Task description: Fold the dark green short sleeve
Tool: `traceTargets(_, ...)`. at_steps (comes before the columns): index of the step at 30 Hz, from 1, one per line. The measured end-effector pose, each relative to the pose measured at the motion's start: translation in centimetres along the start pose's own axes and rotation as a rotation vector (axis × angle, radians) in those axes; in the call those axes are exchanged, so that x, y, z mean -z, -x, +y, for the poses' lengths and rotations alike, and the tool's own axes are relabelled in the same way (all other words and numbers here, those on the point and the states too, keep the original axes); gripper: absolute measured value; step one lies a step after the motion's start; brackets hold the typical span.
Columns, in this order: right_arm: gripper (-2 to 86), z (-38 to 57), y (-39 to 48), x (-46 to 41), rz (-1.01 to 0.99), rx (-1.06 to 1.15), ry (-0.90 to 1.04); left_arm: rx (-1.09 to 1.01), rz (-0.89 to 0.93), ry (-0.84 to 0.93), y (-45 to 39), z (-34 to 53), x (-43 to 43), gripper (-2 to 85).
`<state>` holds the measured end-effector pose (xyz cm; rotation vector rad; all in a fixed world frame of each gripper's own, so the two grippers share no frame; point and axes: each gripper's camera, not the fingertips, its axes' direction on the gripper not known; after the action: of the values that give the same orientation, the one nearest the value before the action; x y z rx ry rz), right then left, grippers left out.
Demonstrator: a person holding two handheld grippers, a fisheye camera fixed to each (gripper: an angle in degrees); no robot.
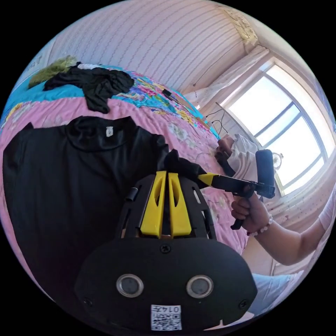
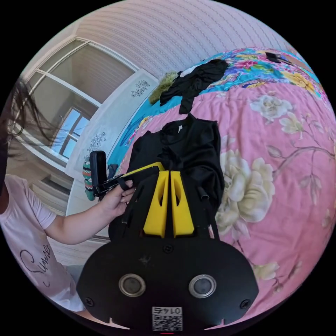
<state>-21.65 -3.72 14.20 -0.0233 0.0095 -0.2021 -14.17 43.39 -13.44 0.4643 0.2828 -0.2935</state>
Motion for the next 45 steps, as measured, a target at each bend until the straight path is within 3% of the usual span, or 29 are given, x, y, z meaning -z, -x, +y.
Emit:
traceTargets(3,0.4,2.4,0.6,1.8,-0.016,0.021,0.004,0.056,-0.045,0.067,-0.7,2.0,0.1,-1.0)
traceTargets(9,1.4,5.7,1.1,-0.9,0.000,-0.008,0.218,0.153,-0.089,0.152,0.8,7.7,2.2,-0.9)
traceTargets(13,2.3,6.2,2.0,-0.8,-0.003,-0.023,0.194,0.203,-0.123,0.162,1.4,8.5,5.1,-0.3)
traceTargets(17,3.7,4.9,3.7,-0.9,0.069,0.014,0.097,0.149,-0.136,0.127,0.3,6.6,6.5,3.3)
traceTargets(22,6.1,4.3,4.9,-2.2,0.068,0.019,0.135,0.059,-0.177,0.244,-2.4,6.7,5.5,6.6)
traceTargets(27,8.5,4.8,8.0,-4.7,0.227,0.158,0.226,0.047,-0.203,0.343,-3.8,8.2,3.6,7.3)
traceTargets(31,9.7,4.0,7.2,-6.2,0.272,0.075,0.225,0.034,-0.217,0.320,-4.6,8.5,3.3,4.9)
traceTargets(34,3.6,4.5,6.0,-6.3,0.275,0.003,0.276,0.028,-0.227,0.305,-5.4,8.2,3.9,0.1)
traceTargets(40,0.9,9.1,5.2,1.1,0.267,-0.072,0.163,0.015,-0.205,0.247,-6.2,7.7,5.1,-0.9)
traceTargets(45,0.5,12.8,2.2,3.2,0.216,-0.182,0.212,0.025,-0.180,0.223,-6.7,6.9,5.7,-1.0)
